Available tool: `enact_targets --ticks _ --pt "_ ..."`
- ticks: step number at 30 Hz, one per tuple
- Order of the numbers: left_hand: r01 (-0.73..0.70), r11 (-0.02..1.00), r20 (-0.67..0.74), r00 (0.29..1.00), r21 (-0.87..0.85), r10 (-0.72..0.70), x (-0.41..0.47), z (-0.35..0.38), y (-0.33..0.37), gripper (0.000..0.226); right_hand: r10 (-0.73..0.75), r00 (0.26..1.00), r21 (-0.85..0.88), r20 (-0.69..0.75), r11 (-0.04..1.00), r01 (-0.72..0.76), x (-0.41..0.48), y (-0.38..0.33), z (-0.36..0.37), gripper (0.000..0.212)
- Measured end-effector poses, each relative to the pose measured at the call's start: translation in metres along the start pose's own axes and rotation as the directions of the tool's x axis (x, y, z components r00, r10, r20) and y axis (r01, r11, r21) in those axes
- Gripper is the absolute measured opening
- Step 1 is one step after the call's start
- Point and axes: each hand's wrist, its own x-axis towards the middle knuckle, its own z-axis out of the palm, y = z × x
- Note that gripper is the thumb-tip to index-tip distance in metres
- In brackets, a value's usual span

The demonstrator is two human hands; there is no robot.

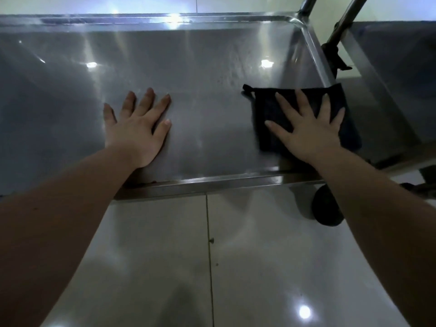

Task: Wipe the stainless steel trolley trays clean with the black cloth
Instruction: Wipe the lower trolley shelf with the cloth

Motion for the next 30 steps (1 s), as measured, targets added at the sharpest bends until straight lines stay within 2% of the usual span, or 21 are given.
enact_targets --ticks 3,6,11,13,16,18,22,27,30 --pt "-0.004 1.000 -0.006 1.000 -0.004 0.004 -0.002 0.001 0.001 0.055 0.035 0.999 -0.010 0.014 0.999 -0.034 -0.036 0.008 0.006 0.078" --pt "-0.022 1.000 -0.015 1.000 0.018 0.022 -0.002 0.003 0.002 0.056 0.118 0.991 0.008 0.065 0.993 -0.119 -0.038 -0.027 0.006 0.082" --pt "-0.030 1.000 0.027 0.999 0.005 0.029 -0.004 -0.002 -0.004 0.053 -0.061 0.998 0.019 -0.015 0.998 0.062 -0.057 -0.155 0.023 0.079" --pt "-0.069 0.993 0.039 0.997 -0.099 0.073 -0.007 -0.010 -0.010 0.052 -0.047 0.999 0.031 -0.021 0.998 0.048 -0.058 -0.163 0.022 0.079" --pt "-0.132 0.943 -0.061 0.991 -0.306 0.118 -0.017 -0.024 -0.045 0.049 -0.046 0.998 0.026 -0.031 0.999 0.047 -0.058 -0.152 0.020 0.080" --pt "-0.128 0.963 -0.098 0.989 -0.236 0.108 -0.028 -0.028 -0.090 0.048 -0.038 0.999 0.014 -0.018 0.999 0.038 -0.060 -0.153 0.019 0.080" --pt "0.012 0.997 0.062 0.998 -0.073 -0.007 -0.052 -0.024 -0.162 0.052 -0.020 0.999 -0.001 0.032 1.000 0.020 -0.059 -0.158 0.013 0.081" --pt "0.030 1.000 0.045 0.999 0.009 -0.030 -0.053 -0.012 -0.166 0.055 0.039 0.997 -0.022 0.067 0.999 -0.037 -0.062 -0.165 0.013 0.080" --pt "0.035 0.999 0.030 0.999 0.019 -0.036 -0.053 -0.011 -0.165 0.056 0.034 0.998 0.030 0.055 0.999 -0.035 -0.067 -0.225 0.017 0.080"
